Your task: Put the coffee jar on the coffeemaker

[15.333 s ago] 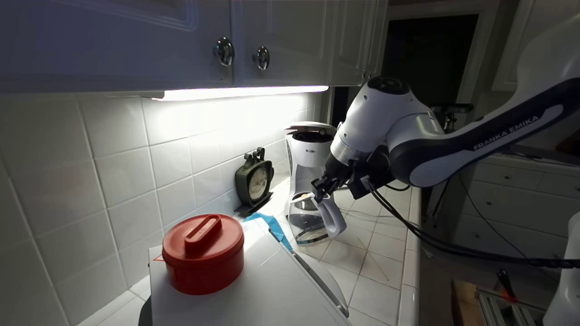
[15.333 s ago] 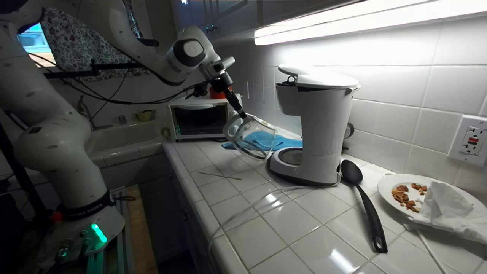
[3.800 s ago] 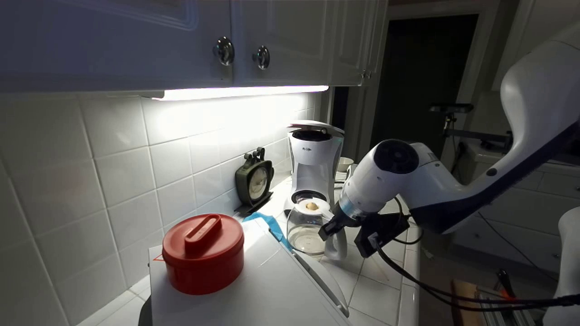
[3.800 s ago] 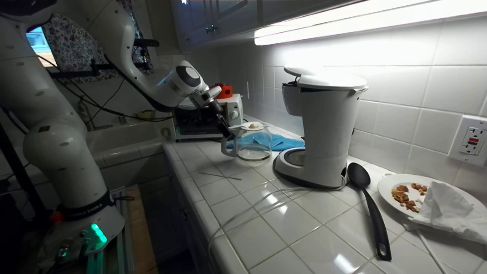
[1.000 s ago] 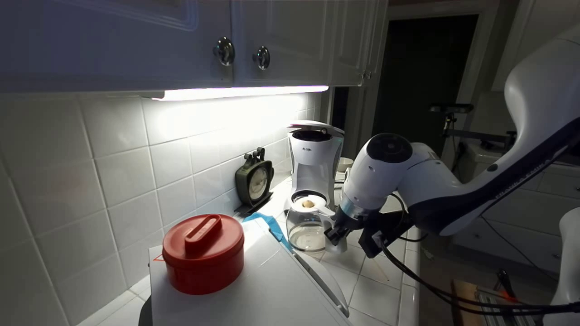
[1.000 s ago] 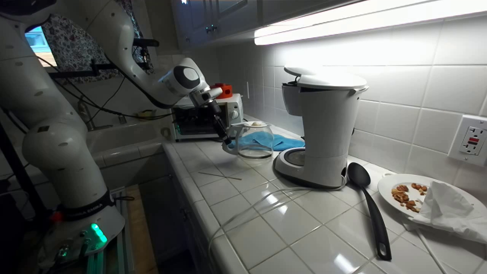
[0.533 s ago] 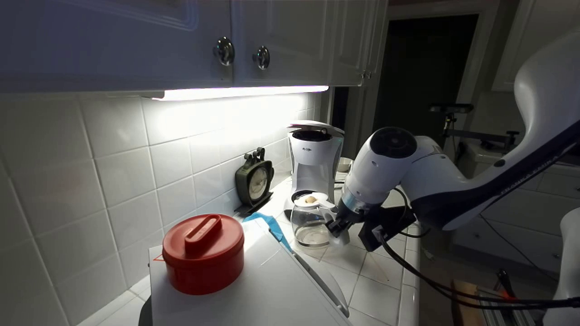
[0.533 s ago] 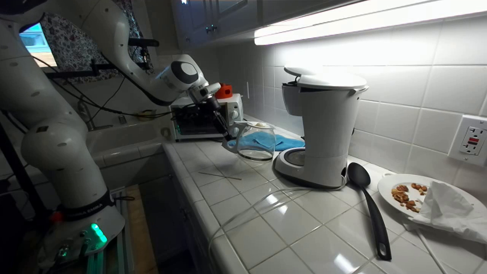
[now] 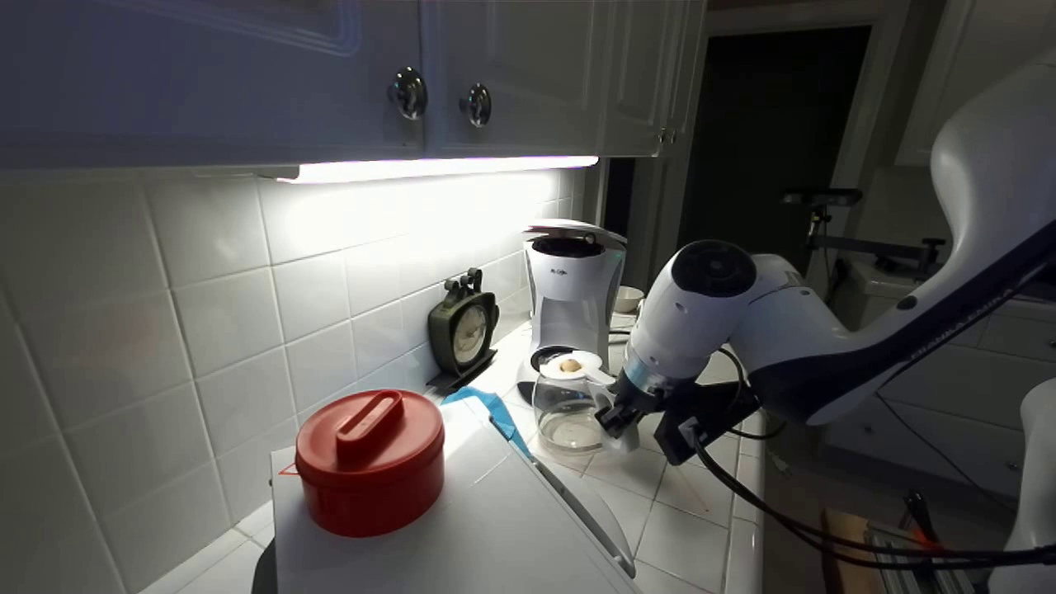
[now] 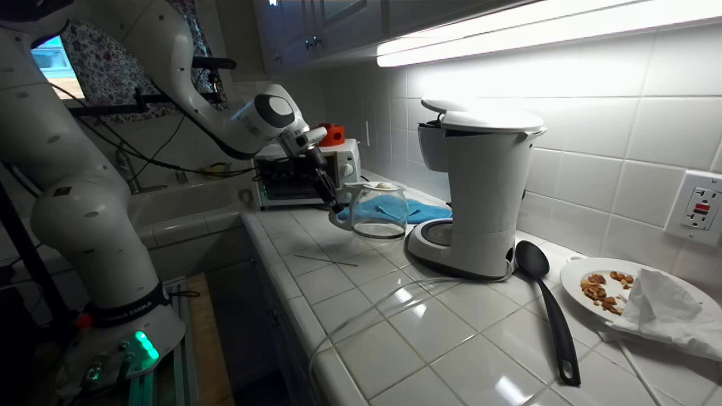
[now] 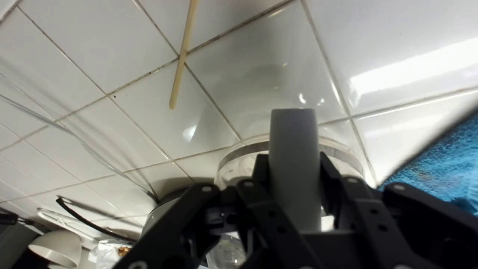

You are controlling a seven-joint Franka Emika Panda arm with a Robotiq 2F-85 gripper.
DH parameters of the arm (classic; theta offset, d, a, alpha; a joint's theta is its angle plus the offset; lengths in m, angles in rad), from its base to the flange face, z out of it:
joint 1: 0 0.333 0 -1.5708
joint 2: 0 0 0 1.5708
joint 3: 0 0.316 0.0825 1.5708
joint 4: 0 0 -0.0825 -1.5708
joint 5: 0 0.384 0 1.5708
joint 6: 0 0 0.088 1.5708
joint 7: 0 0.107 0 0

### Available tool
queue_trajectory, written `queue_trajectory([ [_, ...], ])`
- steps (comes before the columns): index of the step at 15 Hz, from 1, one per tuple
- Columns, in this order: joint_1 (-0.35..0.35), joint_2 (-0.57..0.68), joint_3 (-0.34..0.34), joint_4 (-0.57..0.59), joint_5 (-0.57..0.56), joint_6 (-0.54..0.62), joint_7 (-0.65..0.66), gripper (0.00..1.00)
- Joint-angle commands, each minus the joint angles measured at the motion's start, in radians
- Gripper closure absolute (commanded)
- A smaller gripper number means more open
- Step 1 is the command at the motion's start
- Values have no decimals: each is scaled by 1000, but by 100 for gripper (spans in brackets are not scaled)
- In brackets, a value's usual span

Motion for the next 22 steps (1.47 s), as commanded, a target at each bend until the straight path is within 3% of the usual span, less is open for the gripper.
queue_trajectory([
  [1, 2, 19, -14, -11, 37, 49, -40, 91],
  [7, 2, 58, -27, -17, 79, 104, -90, 91],
  [8, 2, 60, -28, -18, 87, 108, -98, 85],
  [9, 1, 62, -29, -17, 87, 110, -102, 50],
  [15, 1, 48, -37, -17, 121, 118, -142, 7],
  [17, 0, 40, -43, -15, 165, 125, -178, 0],
  [22, -13, 13, -60, 5, 291, 141, -313, 0],
])
